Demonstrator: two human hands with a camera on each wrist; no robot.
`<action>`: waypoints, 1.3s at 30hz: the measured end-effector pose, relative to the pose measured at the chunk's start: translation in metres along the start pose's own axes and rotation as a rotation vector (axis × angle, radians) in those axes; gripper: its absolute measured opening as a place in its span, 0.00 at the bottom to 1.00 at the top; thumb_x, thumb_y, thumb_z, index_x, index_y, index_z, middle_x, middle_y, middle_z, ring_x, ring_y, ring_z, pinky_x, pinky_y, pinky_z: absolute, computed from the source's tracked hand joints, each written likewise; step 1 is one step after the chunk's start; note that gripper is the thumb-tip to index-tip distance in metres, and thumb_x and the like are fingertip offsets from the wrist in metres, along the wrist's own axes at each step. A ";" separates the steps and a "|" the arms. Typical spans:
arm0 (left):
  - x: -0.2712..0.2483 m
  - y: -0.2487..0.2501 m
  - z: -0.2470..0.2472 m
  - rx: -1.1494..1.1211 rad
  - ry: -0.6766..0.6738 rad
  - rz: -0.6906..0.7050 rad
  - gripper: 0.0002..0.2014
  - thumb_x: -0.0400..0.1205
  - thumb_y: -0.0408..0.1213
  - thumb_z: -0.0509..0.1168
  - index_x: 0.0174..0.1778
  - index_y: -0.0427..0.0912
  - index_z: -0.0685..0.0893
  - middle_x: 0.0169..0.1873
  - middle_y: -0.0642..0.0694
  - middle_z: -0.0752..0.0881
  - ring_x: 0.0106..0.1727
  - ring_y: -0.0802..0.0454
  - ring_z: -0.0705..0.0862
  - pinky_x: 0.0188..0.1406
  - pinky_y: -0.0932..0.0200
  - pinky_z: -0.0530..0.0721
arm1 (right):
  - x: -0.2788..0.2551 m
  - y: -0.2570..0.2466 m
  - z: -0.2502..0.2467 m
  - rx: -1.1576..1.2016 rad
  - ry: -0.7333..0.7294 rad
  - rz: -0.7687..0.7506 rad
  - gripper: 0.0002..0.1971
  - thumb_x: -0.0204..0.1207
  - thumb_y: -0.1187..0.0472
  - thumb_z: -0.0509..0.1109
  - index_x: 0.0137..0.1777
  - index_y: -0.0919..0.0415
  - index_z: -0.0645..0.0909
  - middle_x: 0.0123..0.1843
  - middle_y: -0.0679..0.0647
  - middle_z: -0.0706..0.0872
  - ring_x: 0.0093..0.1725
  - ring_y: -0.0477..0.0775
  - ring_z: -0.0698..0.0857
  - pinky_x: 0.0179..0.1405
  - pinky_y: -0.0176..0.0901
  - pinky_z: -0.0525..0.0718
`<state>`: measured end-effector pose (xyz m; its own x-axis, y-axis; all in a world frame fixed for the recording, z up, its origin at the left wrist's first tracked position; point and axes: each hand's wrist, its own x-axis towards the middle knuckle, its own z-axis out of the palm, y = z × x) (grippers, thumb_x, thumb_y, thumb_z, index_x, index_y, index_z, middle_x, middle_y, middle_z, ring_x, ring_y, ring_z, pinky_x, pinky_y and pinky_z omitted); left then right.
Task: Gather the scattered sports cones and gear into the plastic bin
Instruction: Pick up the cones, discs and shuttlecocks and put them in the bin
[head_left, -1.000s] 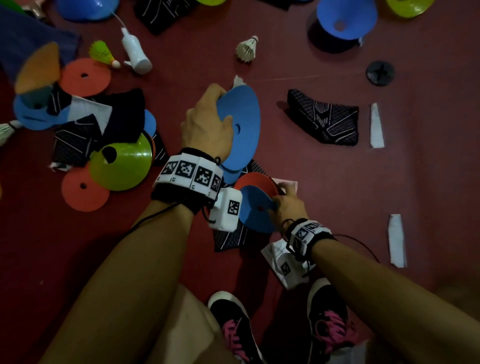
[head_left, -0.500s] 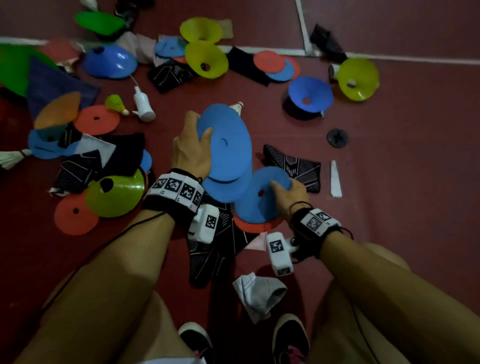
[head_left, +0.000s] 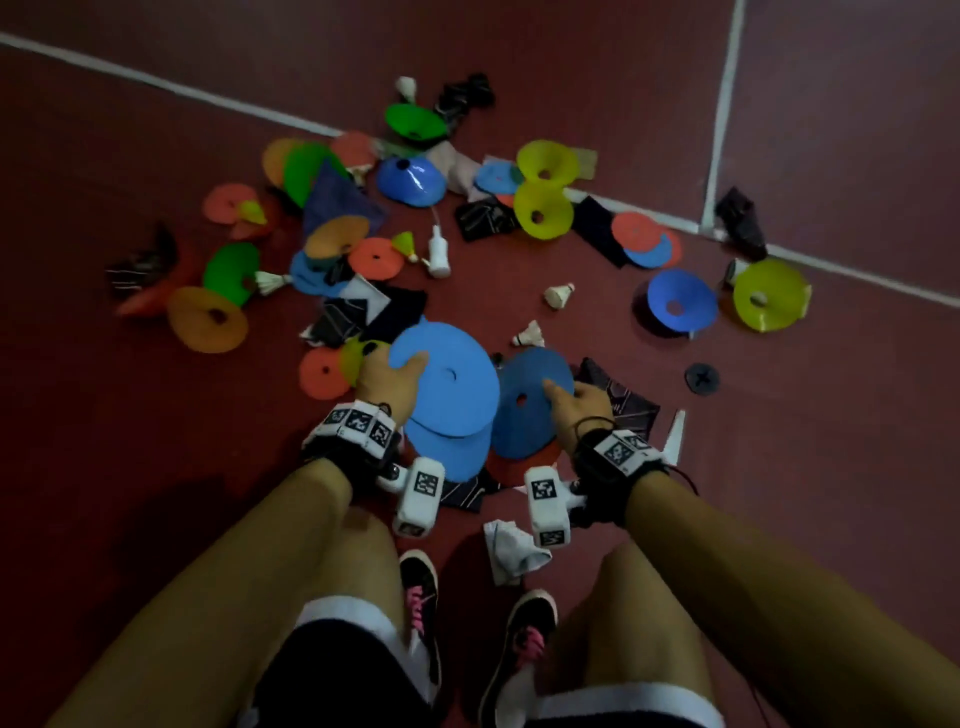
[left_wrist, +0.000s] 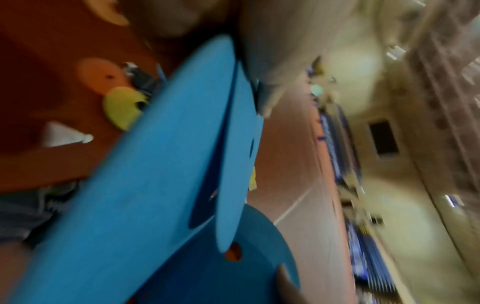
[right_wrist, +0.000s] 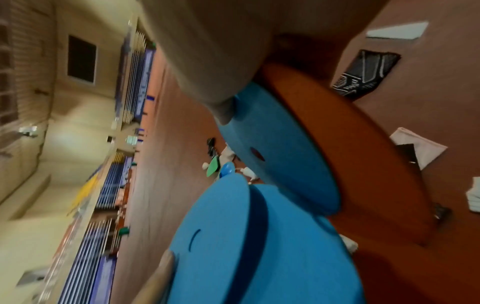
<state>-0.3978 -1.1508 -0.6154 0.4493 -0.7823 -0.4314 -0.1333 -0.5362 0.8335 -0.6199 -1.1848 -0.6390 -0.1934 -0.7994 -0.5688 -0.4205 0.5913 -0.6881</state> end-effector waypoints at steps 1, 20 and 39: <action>-0.026 0.020 -0.023 -0.089 0.001 -0.067 0.03 0.80 0.35 0.71 0.41 0.42 0.85 0.41 0.43 0.87 0.48 0.41 0.87 0.50 0.44 0.85 | -0.027 -0.025 -0.009 -0.029 -0.042 -0.021 0.21 0.78 0.51 0.70 0.26 0.57 0.72 0.25 0.55 0.74 0.29 0.56 0.72 0.28 0.42 0.67; -0.512 0.135 -0.243 -0.391 0.644 -0.229 0.16 0.84 0.27 0.63 0.68 0.29 0.78 0.63 0.31 0.83 0.62 0.34 0.83 0.62 0.38 0.81 | -0.435 -0.192 -0.054 -0.484 -0.851 -0.598 0.18 0.80 0.53 0.69 0.31 0.60 0.75 0.31 0.58 0.79 0.33 0.58 0.79 0.33 0.48 0.75; -0.968 -0.061 -0.254 -0.798 1.561 -0.649 0.14 0.73 0.43 0.78 0.43 0.38 0.84 0.43 0.38 0.88 0.44 0.40 0.88 0.49 0.44 0.89 | -0.832 0.015 -0.009 -0.844 -1.408 -0.827 0.21 0.88 0.58 0.54 0.74 0.70 0.73 0.70 0.67 0.79 0.54 0.57 0.78 0.50 0.47 0.77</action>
<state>-0.6004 -0.2804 -0.1615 0.6151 0.6632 -0.4264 0.5522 0.0236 0.8334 -0.4729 -0.5122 -0.1720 0.8814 0.1102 -0.4593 -0.3774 -0.4204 -0.8251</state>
